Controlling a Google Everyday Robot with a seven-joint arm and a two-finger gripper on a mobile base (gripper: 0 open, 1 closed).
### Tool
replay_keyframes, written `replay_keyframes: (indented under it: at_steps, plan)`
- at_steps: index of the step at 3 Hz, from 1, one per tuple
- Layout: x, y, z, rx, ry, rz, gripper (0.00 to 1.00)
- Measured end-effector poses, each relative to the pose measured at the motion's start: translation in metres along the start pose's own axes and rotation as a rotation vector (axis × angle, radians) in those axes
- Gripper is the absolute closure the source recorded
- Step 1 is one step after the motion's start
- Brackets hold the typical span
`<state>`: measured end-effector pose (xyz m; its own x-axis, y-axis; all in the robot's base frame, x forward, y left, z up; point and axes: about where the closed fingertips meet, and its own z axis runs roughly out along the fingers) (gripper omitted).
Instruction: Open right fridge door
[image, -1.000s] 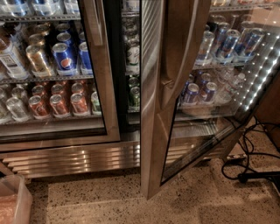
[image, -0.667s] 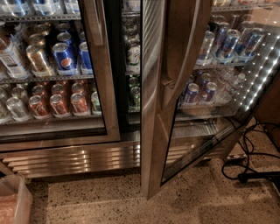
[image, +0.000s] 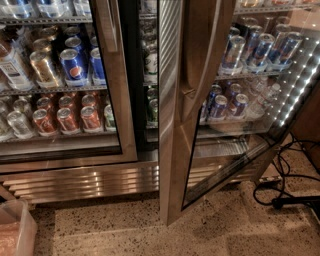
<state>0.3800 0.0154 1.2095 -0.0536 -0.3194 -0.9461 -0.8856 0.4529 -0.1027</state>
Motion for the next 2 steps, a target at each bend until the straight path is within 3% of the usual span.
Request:
replay_keyframes:
  at_steps: [2]
  plan:
    - [0.0, 0.0, 0.0, 0.0, 0.0, 0.0, 0.22]
